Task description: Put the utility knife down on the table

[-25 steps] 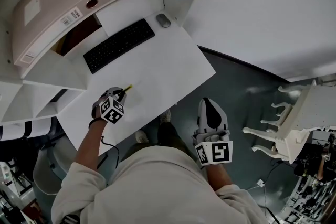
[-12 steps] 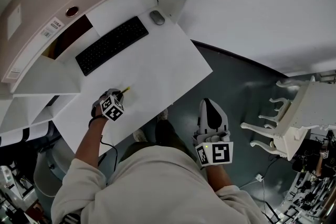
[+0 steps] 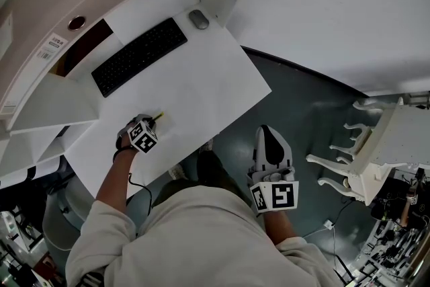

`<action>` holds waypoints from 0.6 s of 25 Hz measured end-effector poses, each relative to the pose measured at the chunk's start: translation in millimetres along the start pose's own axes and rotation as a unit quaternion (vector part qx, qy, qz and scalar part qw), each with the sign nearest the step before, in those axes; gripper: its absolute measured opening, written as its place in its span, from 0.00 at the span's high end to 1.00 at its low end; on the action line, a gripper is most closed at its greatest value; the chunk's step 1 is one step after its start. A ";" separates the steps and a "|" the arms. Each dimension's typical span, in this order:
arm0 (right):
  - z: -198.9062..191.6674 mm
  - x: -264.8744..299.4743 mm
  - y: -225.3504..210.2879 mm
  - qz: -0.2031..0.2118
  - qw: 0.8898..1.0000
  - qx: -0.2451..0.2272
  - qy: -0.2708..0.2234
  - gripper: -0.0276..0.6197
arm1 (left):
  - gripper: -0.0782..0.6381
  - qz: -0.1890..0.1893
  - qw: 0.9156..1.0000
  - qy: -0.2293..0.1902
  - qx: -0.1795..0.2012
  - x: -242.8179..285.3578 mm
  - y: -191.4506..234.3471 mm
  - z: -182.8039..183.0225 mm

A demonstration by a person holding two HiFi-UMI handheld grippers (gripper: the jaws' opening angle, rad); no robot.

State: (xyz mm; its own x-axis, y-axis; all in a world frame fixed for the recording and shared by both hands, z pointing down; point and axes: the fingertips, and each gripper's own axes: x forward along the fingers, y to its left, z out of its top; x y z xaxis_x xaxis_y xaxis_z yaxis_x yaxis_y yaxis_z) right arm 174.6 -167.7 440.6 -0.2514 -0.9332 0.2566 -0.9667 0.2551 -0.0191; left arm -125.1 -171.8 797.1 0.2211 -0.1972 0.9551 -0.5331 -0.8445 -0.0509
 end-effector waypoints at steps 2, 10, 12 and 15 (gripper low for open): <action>-0.8 3.1 -2.2 0.000 1.000 0.000 0.002 0.95 | 0.80 -0.002 1.000 0.005 0.002 3.7 -0.1 -1.0; -4.6 13.2 -7.3 0.000 1.000 0.001 0.010 0.95 | 0.80 -0.012 1.000 0.024 0.009 14.9 3.1 -2.4; -4.8 15.7 -8.0 0.001 1.000 0.002 0.010 0.95 | 0.80 -0.016 0.999 0.031 0.010 16.3 2.8 -1.1; -5.6 19.7 -9.1 0.002 1.000 0.003 0.013 0.95 | 0.80 -0.025 0.999 0.042 0.015 16.1 2.2 1.1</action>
State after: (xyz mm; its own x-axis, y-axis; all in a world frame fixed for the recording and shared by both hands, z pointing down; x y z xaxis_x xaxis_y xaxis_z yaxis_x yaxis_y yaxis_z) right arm 178.7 -186.9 451.2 -0.2535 -0.9257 0.2807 -0.9662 0.2566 -0.0263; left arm -121.8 -177.4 812.1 0.1757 -0.1133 0.9779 -0.4985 -0.8668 -0.0109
